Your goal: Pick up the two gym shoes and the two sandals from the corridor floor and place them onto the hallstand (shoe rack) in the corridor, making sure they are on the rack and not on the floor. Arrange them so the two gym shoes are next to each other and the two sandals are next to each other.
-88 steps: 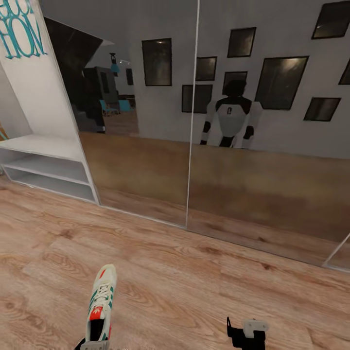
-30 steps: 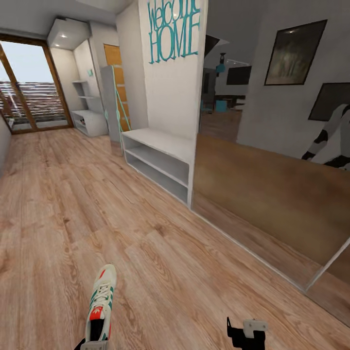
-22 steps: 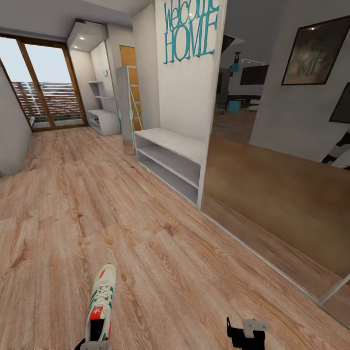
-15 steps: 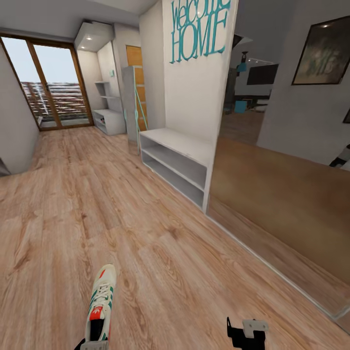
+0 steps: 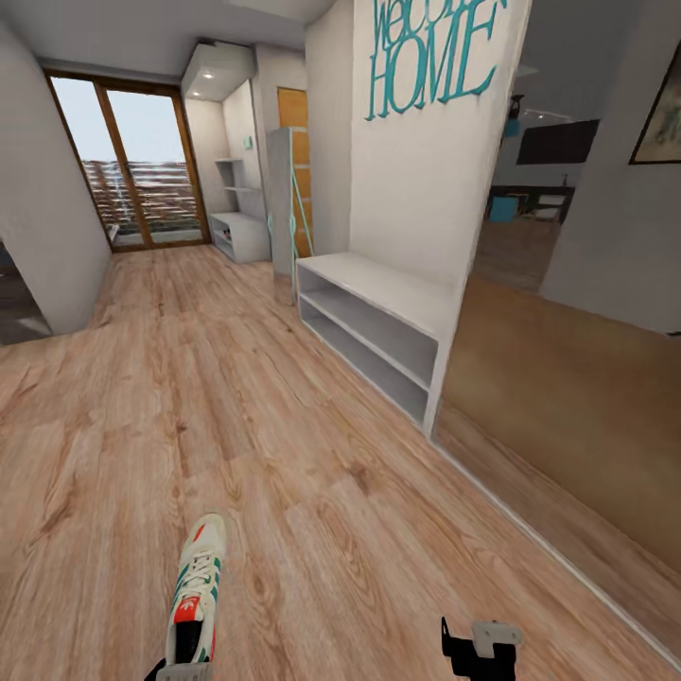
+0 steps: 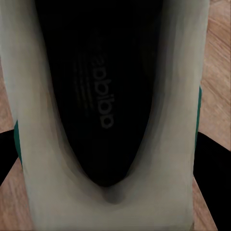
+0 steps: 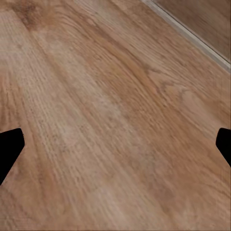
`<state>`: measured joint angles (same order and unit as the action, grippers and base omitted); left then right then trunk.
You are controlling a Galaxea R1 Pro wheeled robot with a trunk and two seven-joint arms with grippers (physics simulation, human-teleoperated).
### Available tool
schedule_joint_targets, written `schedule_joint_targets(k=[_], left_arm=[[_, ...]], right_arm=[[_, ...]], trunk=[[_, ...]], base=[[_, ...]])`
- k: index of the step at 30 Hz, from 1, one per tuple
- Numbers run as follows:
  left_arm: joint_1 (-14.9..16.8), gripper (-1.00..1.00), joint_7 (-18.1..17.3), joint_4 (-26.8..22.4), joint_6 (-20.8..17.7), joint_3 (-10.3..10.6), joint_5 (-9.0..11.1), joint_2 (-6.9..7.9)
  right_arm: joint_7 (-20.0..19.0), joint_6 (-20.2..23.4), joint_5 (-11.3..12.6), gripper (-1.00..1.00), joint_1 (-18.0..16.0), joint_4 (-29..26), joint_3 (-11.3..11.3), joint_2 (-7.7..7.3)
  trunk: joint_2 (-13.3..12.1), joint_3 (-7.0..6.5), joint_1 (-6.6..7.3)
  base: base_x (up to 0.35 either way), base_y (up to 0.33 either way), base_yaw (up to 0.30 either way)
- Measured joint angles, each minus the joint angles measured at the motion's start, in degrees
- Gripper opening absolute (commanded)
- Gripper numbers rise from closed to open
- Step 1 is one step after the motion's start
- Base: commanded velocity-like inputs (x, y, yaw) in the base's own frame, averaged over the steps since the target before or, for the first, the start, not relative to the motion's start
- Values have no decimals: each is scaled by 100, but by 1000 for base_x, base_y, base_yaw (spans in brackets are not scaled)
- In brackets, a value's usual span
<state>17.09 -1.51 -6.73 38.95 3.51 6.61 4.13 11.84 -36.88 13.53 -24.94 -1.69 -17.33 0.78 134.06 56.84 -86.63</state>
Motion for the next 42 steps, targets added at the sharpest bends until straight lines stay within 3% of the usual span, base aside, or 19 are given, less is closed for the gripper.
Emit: schedule_joint_targets(k=[15, 42], left_arm=[[0, -100, 0, 0, 0, -2, 9, 3], [0, -100, 0, 0, 0, 0, 9, -1]], right_arm=[[0, 0, -4, 100, 0, 0, 0, 0], [0, 0, -9, 100, 0, 0, 0, 0]], trunk=[[0, -6, 0], [0, -132, 0]], base=[[336, 0, 276], [336, 0, 257]])
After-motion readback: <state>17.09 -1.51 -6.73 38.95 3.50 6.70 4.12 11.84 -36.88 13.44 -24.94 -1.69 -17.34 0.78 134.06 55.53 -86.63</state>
